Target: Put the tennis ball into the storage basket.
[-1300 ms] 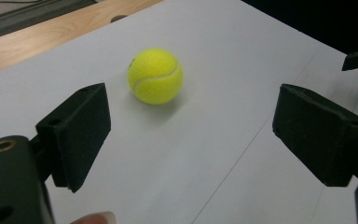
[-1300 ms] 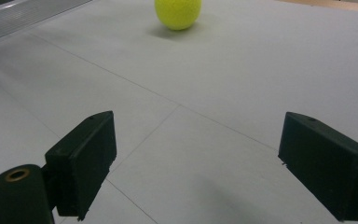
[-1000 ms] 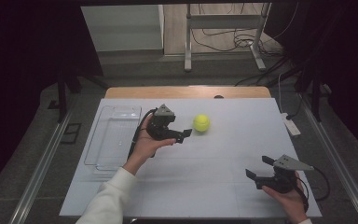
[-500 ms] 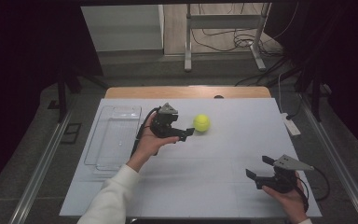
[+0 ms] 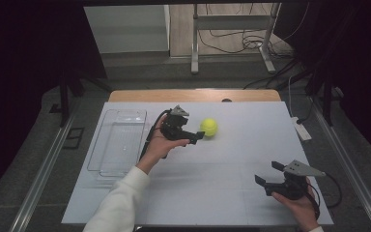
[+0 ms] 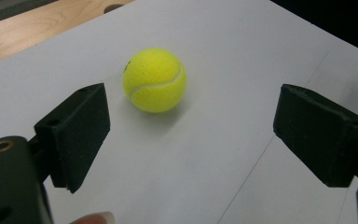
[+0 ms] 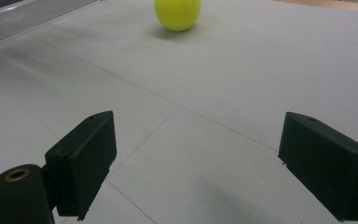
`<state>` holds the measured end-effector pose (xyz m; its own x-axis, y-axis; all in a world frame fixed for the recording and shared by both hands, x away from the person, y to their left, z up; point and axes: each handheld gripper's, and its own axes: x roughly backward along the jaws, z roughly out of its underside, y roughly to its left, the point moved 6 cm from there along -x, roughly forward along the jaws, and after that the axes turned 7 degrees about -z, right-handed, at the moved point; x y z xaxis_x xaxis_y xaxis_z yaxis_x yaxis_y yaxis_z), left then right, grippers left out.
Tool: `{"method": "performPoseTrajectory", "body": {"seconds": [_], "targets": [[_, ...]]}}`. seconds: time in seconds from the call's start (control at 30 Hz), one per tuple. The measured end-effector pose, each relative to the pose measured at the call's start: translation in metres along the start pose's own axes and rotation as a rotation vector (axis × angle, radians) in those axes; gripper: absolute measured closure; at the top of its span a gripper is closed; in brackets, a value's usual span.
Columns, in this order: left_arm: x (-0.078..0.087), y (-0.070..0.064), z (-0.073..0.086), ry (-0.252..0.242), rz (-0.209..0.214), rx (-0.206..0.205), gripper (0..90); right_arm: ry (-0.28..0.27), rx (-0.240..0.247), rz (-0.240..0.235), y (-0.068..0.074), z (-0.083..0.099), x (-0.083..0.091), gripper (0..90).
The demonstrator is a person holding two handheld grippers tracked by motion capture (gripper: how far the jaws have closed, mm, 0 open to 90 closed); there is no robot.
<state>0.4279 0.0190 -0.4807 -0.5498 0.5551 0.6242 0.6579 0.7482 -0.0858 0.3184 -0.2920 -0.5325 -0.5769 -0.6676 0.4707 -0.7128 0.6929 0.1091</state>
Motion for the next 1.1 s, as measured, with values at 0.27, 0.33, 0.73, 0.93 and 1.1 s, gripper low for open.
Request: {"method": "performPoseTrajectory", "body": {"seconds": [0.27,0.33,0.73,0.93,1.1], "targets": [[-0.009,-0.001,-0.005,0.015,-0.002,-0.008,12.1,-0.001,-0.001,0.000,0.000,0.000,0.000,11.8],[-0.011,-0.002,-0.006,0.014,-0.002,-0.007,12.1,-0.002,-0.002,-0.001,0.000,0.000,0.000,11.8],[-0.017,-0.003,-0.013,0.015,-0.005,-0.021,12.1,-0.003,-0.003,-0.001,0.000,0.000,0.001,11.7],[-0.020,-0.003,-0.013,0.021,-0.007,-0.016,11.9,-0.003,-0.003,-0.001,-0.001,0.000,0.001,11.7],[-0.024,-0.002,-0.014,0.029,-0.008,-0.022,11.9,0.000,-0.003,-0.001,-0.001,0.000,0.000,11.8]]}}
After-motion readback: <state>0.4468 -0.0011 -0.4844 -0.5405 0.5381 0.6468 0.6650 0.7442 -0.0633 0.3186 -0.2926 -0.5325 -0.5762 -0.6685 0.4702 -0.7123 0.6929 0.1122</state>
